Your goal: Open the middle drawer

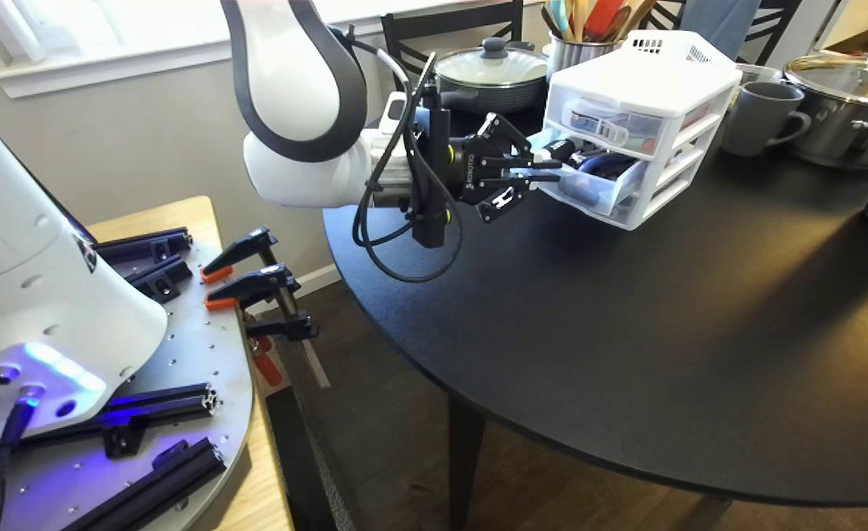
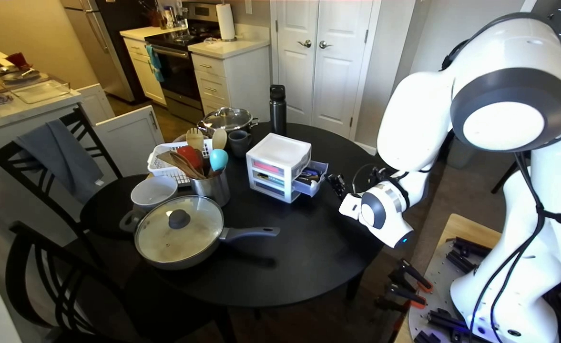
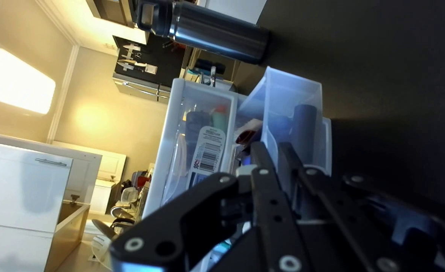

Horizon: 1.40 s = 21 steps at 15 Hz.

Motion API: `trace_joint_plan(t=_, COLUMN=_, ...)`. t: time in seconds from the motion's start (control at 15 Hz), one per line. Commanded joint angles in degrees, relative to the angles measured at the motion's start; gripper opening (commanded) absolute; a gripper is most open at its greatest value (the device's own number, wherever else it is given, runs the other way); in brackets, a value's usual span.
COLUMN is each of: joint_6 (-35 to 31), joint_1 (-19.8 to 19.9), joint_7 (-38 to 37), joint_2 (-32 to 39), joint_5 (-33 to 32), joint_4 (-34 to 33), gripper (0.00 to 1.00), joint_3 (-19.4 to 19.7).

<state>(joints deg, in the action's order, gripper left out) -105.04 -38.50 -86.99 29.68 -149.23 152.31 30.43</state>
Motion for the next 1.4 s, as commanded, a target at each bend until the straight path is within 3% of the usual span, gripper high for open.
trace_joint_plan(t=0.0, joint_6=1.3, joint_1=-0.7, joint_7=0.1, joint_2=-3.7, joint_5=1.0, joint_4=3.8, gripper=0.06, joint_3=1.0)
trace_joint_plan(t=0.73, joint_6=0.9, joint_1=-0.5, joint_7=0.2, joint_2=-6.4, joint_5=2.0, joint_4=8.8, gripper=0.06, joint_3=1.2)
trace_joint_plan(t=0.8, joint_6=4.1, joint_1=11.5, joint_7=4.9, joint_2=-9.9, joint_5=0.0, joint_4=9.7, gripper=0.06, joint_3=-8.4)
trace_joint_plan(t=0.87, joint_6=0.6, joint_1=1.2, joint_7=-0.2, joint_2=-4.9, joint_5=2.6, joint_4=7.3, gripper=0.06, joint_3=-0.7)
trace_joint_plan(t=0.93, joint_6=0.7, joint_1=2.9, joint_7=-0.2, joint_2=-4.7, joint_5=2.6, joint_4=6.7, gripper=0.06, joint_3=-2.2)
trace_joint_plan(t=1.33, joint_6=1.4, joint_1=2.3, joint_7=0.0, joint_2=-5.5, joint_5=3.3, joint_4=7.2, gripper=0.06, joint_3=-1.6)
